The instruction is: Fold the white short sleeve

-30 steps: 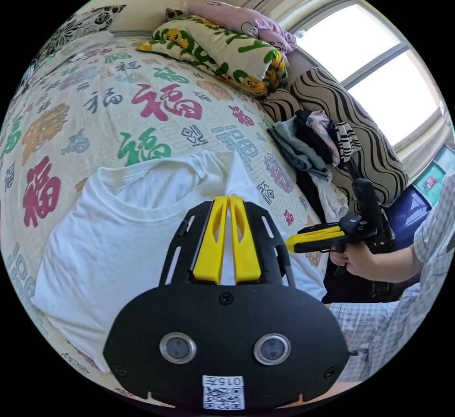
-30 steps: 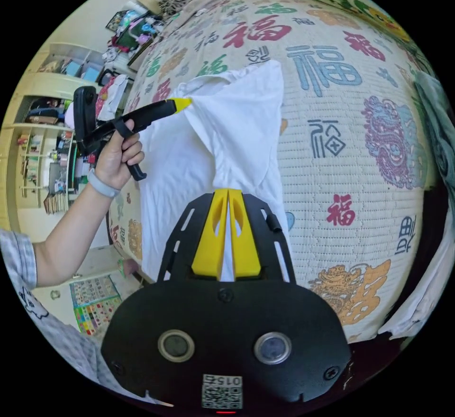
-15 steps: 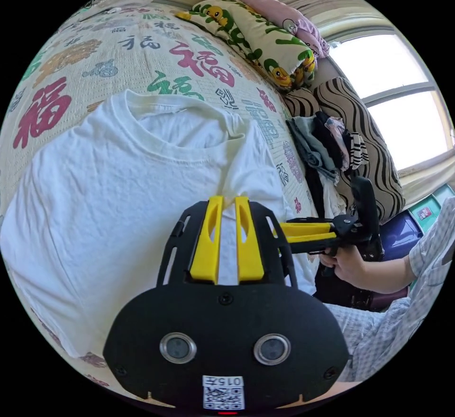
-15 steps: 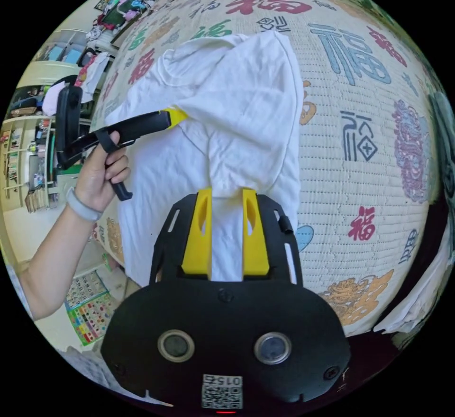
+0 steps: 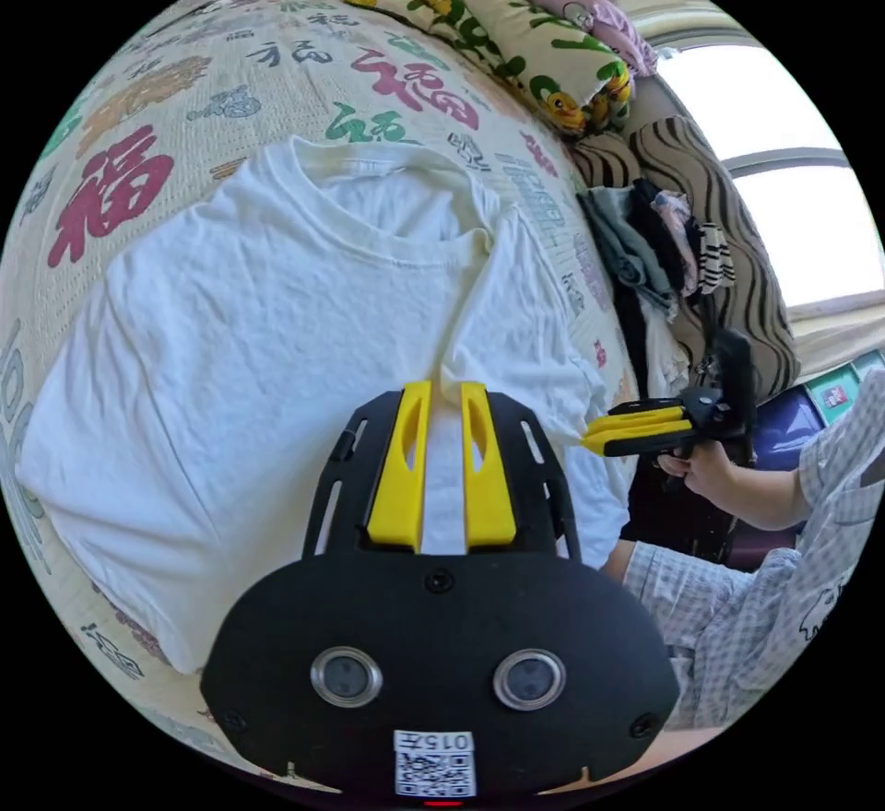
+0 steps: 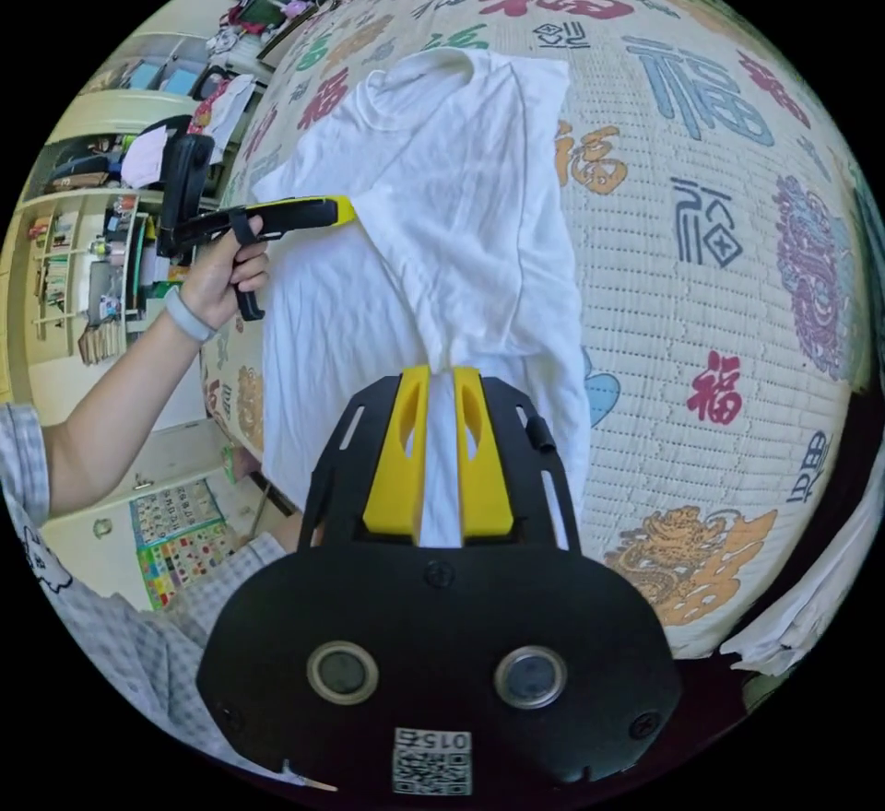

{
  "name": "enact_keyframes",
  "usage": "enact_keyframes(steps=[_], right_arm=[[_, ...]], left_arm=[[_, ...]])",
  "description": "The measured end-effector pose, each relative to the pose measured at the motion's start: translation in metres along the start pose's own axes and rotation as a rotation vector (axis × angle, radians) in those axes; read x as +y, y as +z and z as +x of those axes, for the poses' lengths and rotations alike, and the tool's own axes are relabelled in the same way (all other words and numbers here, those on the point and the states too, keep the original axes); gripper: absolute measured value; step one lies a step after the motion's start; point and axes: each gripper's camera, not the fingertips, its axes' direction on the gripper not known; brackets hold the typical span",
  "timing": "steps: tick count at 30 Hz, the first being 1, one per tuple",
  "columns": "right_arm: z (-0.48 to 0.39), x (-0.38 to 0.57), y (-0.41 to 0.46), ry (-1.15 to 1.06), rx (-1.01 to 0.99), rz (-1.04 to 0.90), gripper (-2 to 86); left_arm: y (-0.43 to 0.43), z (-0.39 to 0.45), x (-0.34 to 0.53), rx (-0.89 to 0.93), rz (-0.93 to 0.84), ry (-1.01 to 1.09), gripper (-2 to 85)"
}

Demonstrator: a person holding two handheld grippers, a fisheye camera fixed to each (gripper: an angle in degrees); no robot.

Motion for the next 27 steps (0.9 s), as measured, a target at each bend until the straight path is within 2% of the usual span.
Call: enact_keyframes(steps=[2, 4, 7, 9, 12, 14, 18, 22, 25, 27], right_arm=[[0.0, -0.001, -0.01, 0.024, -0.051, 0.017, 7.1], [0.0, 0.0, -0.024, 0.044, -0.063, 0.08, 7.2], [0.005, -0.006, -0.041, 0.112, -0.032, 0.185, 7.2], [0.013, -0.012, -0.041, 0.173, -0.016, 0.184, 8.1], [0.016, -0.021, -0.034, 0.175, -0.074, 0.136, 9.5], [0.009, -0.027, -0.025, 0.136, -0.088, 0.081, 7.0], [-0.005, -0.034, -0.021, 0.107, -0.028, 0.039, 0.7], [-0.005, -0.028, -0.038, 0.169, -0.045, 0.122, 0.0], [-0.003, -0.028, -0.037, 0.201, -0.118, 0.119, 1.2], [-0.008, -0.031, -0.034, 0.194, -0.123, 0.083, 4.2]], left_arm=[[-0.011, 0.0, 0.004, 0.005, 0.002, -0.016, 8.4], [-0.037, 0.011, 0.007, -0.021, 0.078, 0.0, 9.0], [-0.057, 0.034, -0.005, -0.048, 0.18, 0.059, 9.8], [-0.055, 0.045, -0.025, -0.024, 0.203, 0.107, 11.0], [-0.037, 0.06, -0.072, 0.026, 0.152, 0.167, 12.0], [-0.019, 0.071, -0.097, 0.012, 0.074, 0.212, 11.2], [0.032, 0.086, -0.126, -0.041, -0.233, 0.27, 2.7], [0.014, 0.094, -0.132, -0.097, -0.101, 0.275, 0.5], [0.02, 0.094, -0.129, -0.115, -0.155, 0.283, 1.4], [0.014, 0.09, -0.121, -0.083, -0.129, 0.265, 3.5]])
